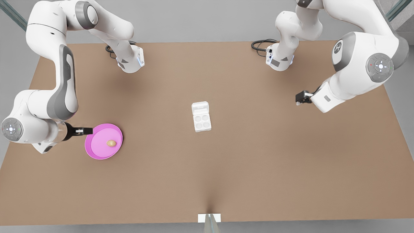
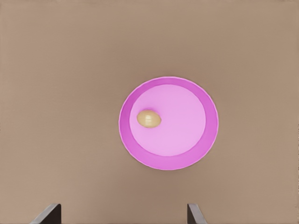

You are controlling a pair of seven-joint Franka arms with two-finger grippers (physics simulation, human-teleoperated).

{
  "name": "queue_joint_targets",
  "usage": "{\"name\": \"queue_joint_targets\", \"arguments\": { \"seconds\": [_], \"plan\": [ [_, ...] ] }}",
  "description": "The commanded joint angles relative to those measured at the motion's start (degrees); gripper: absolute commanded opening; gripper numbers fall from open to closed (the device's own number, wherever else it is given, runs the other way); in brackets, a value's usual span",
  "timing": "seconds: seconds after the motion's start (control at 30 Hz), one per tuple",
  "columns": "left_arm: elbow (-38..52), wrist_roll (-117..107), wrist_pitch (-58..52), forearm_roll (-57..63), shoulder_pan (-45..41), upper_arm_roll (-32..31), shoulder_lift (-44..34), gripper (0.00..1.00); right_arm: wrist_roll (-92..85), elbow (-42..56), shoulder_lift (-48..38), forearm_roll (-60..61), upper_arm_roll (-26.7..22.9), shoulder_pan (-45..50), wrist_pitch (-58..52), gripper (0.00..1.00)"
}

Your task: Pack egg into the box and close the box lid

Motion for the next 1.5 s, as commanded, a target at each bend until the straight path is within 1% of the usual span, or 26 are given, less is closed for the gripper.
{"name": "queue_joint_targets", "arguments": {
  "seconds": [0.0, 0.07, 0.1, 0.13, 0.2, 0.27, 0.3, 0.37, 0.4, 0.5, 0.53, 0.57, 0.6, 0.67, 0.73, 0.83, 0.93, 1.03, 1.13, 1.27, 1.3, 1.33, 1.37, 1.4, 1.43, 1.47],
  "plan": [
    [0.06, -1.47, 5.59, 0.89, -0.14, -0.04, 0.14, 1.00, -3.53, 0.09, 0.29, 0.69, 0.06, -0.63, 4.05, 1.00],
    [0.50, -3.49, 5.51, 0.98, -1.98, -0.04, 1.89, 1.00, -2.83, 0.18, 3.54, 0.34, -0.12, -1.16, 3.79, 1.00],
    [0.32, -3.14, 2.34, 0.10, -1.19, 0.05, 1.37, 1.00, -2.65, 0.10, 6.27, -0.01, -0.21, -1.95, 3.88, 1.00],
    [-0.20, -3.49, 1.73, 0.27, -1.46, 0.05, 2.24, 1.00, 0.60, 0.18, 9.78, -0.18, -0.29, -1.95, 5.72, 1.00],
    [-0.03, -2.70, 1.90, 0.89, -1.11, 0.14, 3.21, 1.00, 0.87, -0.52, 11.46, -0.18, -0.47, -3.62, 8.27, 1.00],
    [-0.03, -2.88, 1.81, 0.89, -1.19, 0.14, 3.21, 1.00, 0.95, -0.52, 14.97, -3.70, -0.21, -3.09, 9.51, 1.00],
    [-0.03, -2.88, 1.81, 0.98, -1.02, 0.23, 3.30, 1.00, 0.87, -2.97, 14.36, -5.11, 0.32, -3.01, 14.33, 1.00],
    [0.06, -3.05, 1.73, 0.98, -1.19, 0.23, 3.30, 1.00, 0.95, -19.75, 6.28, -5.11, 3.66, -4.94, 35.07, 1.00],
    [-0.03, -2.97, 1.73, 0.98, -1.11, 0.23, 3.30, 1.00, 1.74, -25.74, 3.02, -5.11, 4.80, -4.94, 44.48, 1.00],
    [0.06, -3.05, 1.81, 0.98, -1.02, 0.23, 3.39, 1.00, 1.48, -25.74, 2.50, -5.98, 4.72, -3.36, 43.87, 1.00],
    [0.23, -3.32, 1.73, 0.98, -1.11, 0.23, 3.39, 1.00, 1.74, -27.41, 0.39, -9.94, 4.80, -1.95, 42.55, 1.00],
    [0.15, -3.40, 1.64, 0.98, -1.11, 0.23, 3.39, 1.00, 2.01, -30.05, -2.87, -10.55, 4.89, -0.46, 43.78, 1.00],
    [0.15, -3.49, 1.64, 0.98, -1.28, 0.23, 3.30, 1.00, 2.10, -33.64, -5.85, -10.56, 4.89, 0.69, 48.34, 1.00],
    [0.15, -3.49, 0.85, 0.98, -1.11, 0.23, 3.21, 1.00, 2.10, -37.52, -7.00, -10.56, 4.98, 1.13, 52.83, 1.00],
    [0.24, -3.49, 0.58, 0.98, -1.37, 0.23, 3.21, 1.00, 2.19, -38.66, -5.68, -10.47, 4.98, 0.25, 52.84, 1.00],
    [0.32, -3.49, 0.23, 0.98, -1.28, 0.23, 3.21, 1.00, 2.62, -39.89, -4.10, -10.47, 4.98, -5.02, 53.27, 1.00],
    [0.32, -3.49, 0.41, 0.98, -1.19, 0.23, 3.30, 1.00, 2.62, -40.60, -3.05, -10.47, 5.07, -5.47, 54.77, 1.00],
    [0.41, -3.58, 0.14, 0.98, -1.63, 0.23, 3.12, 1.00, 4.91, -38.75, -0.85, -10.47, 5.07, -5.11, 55.21, 1.00],
    [0.50, -4.11, -0.47, 0.98, -1.28, 0.05, 3.04, 1.00, 4.56, -38.31, 0.47, -13.46, 5.07, -5.73, 54.86, 1.00],
    [0.50, -4.64, -1.35, 0.98, -2.25, 0.05, 2.86, 1.00, 3.24, -37.96, 0.91, -14.68, 5.07, -5.64, 51.96, 1.00],
    [0.59, -4.64, -1.35, 0.98, -2.25, -0.04, 2.86, 1.00, 3.50, -37.43, 1.17, -16.44, 5.24, -5.82, 48.19, 1.00],
    [0.59, -4.64, -1.44, 0.98, -2.34, -0.12, 2.86, 1.00, 9.37, -36.82, 1.26, -16.44, 5.24, -6.69, 45.81, 1.00],
    [0.59, -4.72, -1.44, 0.98, -2.42, -0.04, 2.86, 1.00, 19.65, -35.85, 0.91, -16.36, 5.24, -6.87, 42.56, 1.00],
    [0.59, -4.64, -1.44, 1.06, -2.42, -0.04, 2.86, 1.00, 40.62, -35.85, 1.00, -16.18, 5.77, -7.05, 42.38, 1.00],
    [0.59, -4.81, -1.53, 1.06, -2.42, -0.12, 2.77, 1.00, 54.02, -35.85, 0.91, -16.09, 7.79, -8.45, 42.03, 1.00],
    [0.59, -5.43, -1.44, 1.06, -2.25, 0.05, 2.68, 1.00, 61.24, -35.76, 1.17, -16.01, 8.14, -8.28, 42.02, 1.00]
  ]
}}
